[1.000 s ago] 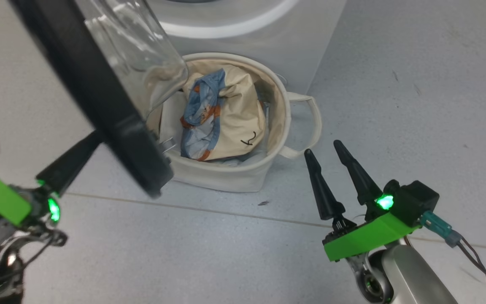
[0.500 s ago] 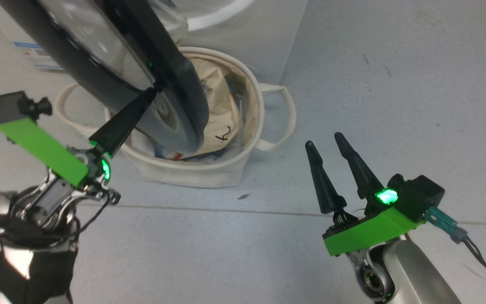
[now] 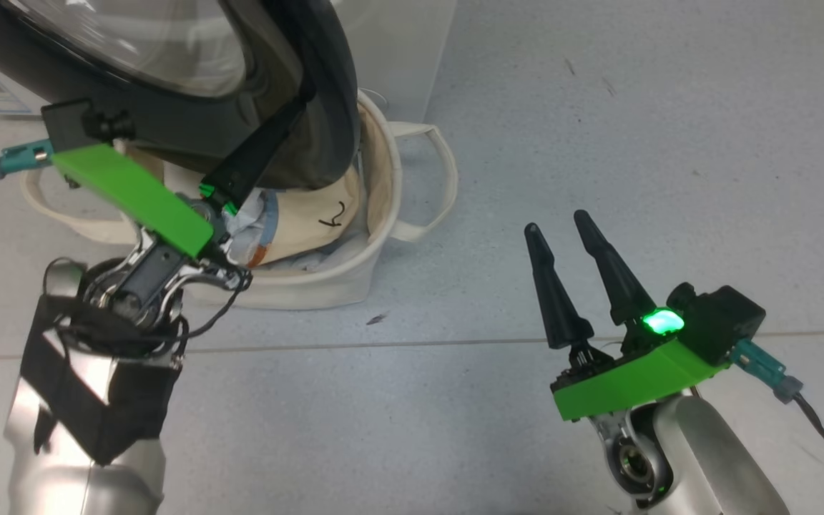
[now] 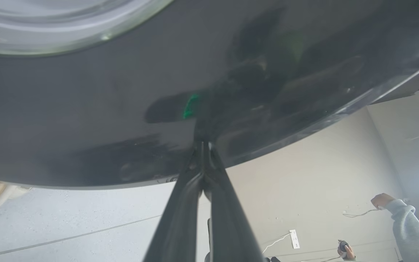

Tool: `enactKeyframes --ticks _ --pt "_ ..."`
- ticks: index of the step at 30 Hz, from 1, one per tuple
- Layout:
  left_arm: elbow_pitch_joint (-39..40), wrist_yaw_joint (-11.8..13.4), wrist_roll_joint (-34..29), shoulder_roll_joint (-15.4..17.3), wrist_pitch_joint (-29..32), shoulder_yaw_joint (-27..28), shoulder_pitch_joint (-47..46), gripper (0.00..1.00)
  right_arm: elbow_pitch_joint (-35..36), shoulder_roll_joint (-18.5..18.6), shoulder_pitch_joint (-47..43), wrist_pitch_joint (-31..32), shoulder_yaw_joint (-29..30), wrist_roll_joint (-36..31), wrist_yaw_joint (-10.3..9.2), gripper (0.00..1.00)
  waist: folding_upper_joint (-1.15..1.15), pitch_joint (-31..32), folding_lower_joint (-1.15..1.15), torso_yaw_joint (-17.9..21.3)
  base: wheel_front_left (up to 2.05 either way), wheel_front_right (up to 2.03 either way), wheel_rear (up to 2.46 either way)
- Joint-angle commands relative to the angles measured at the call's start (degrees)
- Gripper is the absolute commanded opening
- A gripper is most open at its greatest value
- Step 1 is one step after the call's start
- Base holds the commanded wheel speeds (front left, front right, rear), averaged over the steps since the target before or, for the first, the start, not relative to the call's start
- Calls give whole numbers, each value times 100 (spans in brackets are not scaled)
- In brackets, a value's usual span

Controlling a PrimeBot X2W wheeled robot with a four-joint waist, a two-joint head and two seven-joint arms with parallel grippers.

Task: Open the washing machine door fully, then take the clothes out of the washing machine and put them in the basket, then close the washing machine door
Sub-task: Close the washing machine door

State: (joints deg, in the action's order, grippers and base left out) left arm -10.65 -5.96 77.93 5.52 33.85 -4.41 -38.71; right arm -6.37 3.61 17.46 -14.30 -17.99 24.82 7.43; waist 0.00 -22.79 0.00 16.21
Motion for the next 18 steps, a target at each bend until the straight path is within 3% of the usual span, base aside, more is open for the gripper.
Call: enactKeyframes --ticks 1,10,18 --pt "53 -64 -108 60 -128 122 -299 0 213 -73 106 -70 -95 37 6 100 0 -48 0 81 0 0 0" --pt "-389 -138 -270 164 -161 -121 -438 0 214 -73 101 -70 -30 106 6 100 0 -65 0 184 0 0 0" --pt "88 -150 -843 588 -158 -573 144 0 220 -73 48 -70 -16 47 6 100 0 171 0 -13 0 0 0"
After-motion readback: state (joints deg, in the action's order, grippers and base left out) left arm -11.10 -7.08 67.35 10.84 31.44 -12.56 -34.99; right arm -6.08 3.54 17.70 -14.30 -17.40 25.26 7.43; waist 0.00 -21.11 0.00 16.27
